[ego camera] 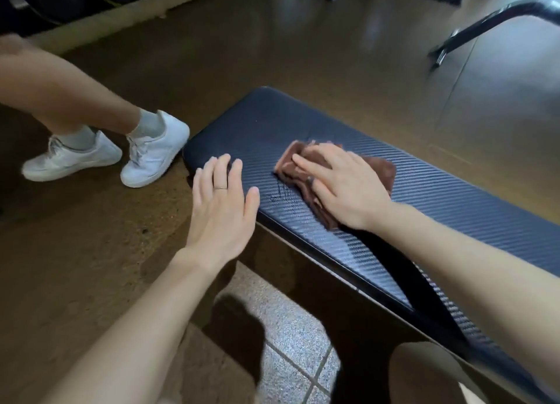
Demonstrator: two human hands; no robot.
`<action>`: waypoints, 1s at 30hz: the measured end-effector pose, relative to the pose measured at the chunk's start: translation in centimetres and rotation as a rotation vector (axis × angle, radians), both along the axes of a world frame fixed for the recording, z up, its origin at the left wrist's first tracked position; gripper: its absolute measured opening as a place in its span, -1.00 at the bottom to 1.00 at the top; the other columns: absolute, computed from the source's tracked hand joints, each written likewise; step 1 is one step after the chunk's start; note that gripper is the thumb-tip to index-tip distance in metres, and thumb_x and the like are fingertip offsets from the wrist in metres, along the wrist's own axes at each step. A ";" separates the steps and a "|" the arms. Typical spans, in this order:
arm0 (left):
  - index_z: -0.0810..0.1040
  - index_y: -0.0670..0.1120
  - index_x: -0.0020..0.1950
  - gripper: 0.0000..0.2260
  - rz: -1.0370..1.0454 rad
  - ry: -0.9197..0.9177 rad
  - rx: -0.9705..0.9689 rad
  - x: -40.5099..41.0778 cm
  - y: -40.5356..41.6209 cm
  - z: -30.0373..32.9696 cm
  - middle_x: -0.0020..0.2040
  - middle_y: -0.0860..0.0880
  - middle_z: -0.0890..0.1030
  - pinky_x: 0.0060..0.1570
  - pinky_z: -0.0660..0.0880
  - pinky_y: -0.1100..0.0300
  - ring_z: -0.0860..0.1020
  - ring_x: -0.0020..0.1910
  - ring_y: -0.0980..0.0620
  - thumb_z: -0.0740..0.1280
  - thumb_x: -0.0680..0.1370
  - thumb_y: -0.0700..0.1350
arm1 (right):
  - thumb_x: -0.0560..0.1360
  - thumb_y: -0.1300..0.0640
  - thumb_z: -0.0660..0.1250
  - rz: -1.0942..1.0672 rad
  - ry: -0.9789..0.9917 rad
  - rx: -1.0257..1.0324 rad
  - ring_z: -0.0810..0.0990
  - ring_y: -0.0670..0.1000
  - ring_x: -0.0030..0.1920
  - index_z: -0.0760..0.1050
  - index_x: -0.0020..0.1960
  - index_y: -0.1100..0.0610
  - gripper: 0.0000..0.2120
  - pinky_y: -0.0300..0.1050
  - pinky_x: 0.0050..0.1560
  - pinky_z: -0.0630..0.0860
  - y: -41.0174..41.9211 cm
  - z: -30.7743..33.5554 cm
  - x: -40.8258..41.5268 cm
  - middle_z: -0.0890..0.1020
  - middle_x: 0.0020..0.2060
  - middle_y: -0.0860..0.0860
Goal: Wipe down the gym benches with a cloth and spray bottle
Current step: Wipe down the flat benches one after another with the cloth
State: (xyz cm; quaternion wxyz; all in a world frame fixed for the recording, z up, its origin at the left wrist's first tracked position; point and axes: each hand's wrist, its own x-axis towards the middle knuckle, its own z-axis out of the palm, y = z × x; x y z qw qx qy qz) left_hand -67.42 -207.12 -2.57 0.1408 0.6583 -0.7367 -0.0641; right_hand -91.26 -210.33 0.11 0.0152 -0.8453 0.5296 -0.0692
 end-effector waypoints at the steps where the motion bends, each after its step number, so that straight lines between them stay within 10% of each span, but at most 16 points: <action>1: 0.17 -0.16 0.63 -0.41 -0.007 -0.004 -0.002 0.1 0.0 -0.1 0.64 -0.18 0.14 0.62 -0.06 -0.13 0.04 0.64 -0.16 -0.10 0.69 0.13 | 0.59 -0.07 -0.01 -0.064 0.006 -0.002 0.38 0.17 0.46 0.43 0.51 0.00 -0.45 0.17 0.39 0.37 -2.4 -0.1 0.6 0.47 0.44 0.09; 5: 0.15 -0.13 0.65 -0.35 -0.038 -0.051 0.019 0.6 -0.2 -0.2 0.65 -0.16 0.12 0.60 -0.11 -0.10 0.03 0.65 -0.15 -0.21 0.66 0.18 | 0.61 -0.08 -0.03 -0.304 0.026 0.007 0.30 0.13 0.51 0.40 0.51 -0.02 -0.46 0.12 0.43 0.28 -5.9 0.1 4.2 0.40 0.50 0.06; 13: 0.10 -0.09 0.67 -0.34 -0.094 -0.072 0.092 1.4 -0.6 0.4 0.67 -0.13 0.09 0.58 -0.16 -0.06 0.00 0.65 -0.14 -0.23 0.65 0.21 | 0.67 -0.06 -0.02 -0.002 0.052 0.051 0.19 0.09 0.60 0.30 0.59 -0.04 -0.49 0.10 0.60 0.10 6.0 0.4 4.0 0.33 0.55 0.03; 19: 0.13 -0.05 0.66 -0.45 0.096 0.145 0.096 5.3 -2.0 1.5 0.66 -0.01 0.10 0.61 0.09 -0.03 0.08 0.64 -0.03 0.12 0.70 0.10 | 0.67 -0.04 -0.01 0.048 0.048 0.041 0.22 0.12 0.58 0.32 0.58 -0.03 -0.49 0.12 0.57 0.15 3.0 0.5 5.1 0.36 0.53 0.06; 30: -0.11 0.03 0.69 -0.41 0.237 0.389 0.314 5.6 -3.4 2.1 0.69 0.12 -0.13 0.59 0.16 -0.02 0.13 0.64 -0.02 0.08 0.73 0.08 | 0.65 -0.06 -0.04 0.123 0.013 0.014 0.22 0.16 0.57 0.35 0.56 0.02 -0.47 0.16 0.56 0.15 -5.9 0.3 11.9 0.36 0.54 0.11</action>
